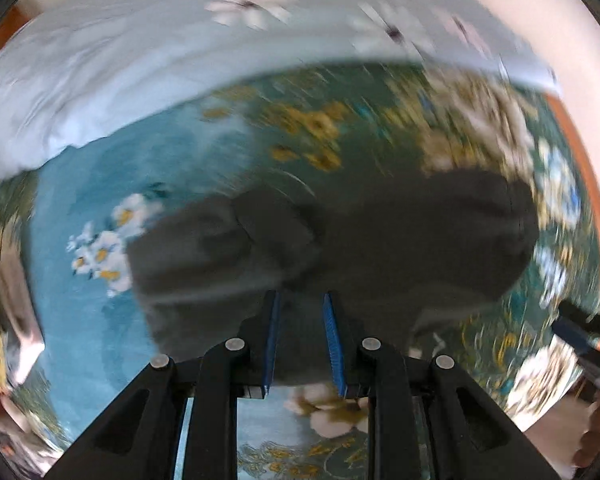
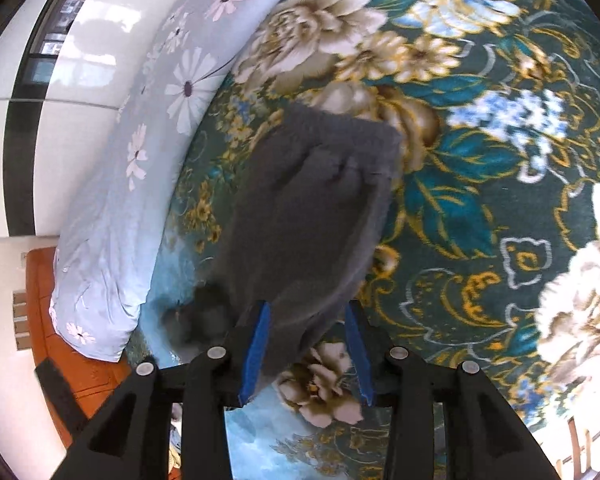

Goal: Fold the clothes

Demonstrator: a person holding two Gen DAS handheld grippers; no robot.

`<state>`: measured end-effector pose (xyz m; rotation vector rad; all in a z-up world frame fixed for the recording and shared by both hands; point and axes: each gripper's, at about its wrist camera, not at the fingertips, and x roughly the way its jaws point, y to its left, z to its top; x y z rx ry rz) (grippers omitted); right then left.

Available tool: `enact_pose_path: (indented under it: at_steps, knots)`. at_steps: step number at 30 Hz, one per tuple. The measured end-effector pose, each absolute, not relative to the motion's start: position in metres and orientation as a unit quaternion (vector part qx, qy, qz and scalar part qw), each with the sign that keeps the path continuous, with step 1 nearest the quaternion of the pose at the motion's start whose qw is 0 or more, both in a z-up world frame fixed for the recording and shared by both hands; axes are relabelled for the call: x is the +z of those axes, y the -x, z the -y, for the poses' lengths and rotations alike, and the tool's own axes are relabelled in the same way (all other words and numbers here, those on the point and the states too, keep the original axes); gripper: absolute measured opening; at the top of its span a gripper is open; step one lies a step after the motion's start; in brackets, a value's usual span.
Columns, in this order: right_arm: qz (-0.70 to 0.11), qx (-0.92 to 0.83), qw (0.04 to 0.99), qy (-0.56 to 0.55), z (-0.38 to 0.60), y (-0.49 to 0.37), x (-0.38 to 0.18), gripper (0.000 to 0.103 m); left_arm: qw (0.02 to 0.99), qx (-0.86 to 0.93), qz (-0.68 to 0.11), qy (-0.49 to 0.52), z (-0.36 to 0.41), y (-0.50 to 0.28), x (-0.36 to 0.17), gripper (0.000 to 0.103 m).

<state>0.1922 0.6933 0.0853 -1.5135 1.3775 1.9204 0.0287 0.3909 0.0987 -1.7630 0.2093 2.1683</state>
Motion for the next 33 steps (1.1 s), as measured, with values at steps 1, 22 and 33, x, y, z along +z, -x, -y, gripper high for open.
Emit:
enact_pose_path:
  at_steps: [1,22,33]
  knots:
    - [-0.489,0.671,0.171,0.531,-0.697,-0.198,0.084,0.042,0.174,0.756,-0.083,0.626,-0.401,-0.033,0.094,0.023]
    - [-0.41,0.656,-0.041,0.632,-0.565,-0.079,0.033,0.063,-0.036,0.737,0.078,0.67,-0.223,-0.051,0.08,0.04]
    - [-0.407,0.629,-0.028,0.661,-0.506,-0.003,-0.036,0.085,-0.066,0.69,0.139,0.708,-0.153,-0.044,0.038,0.044]
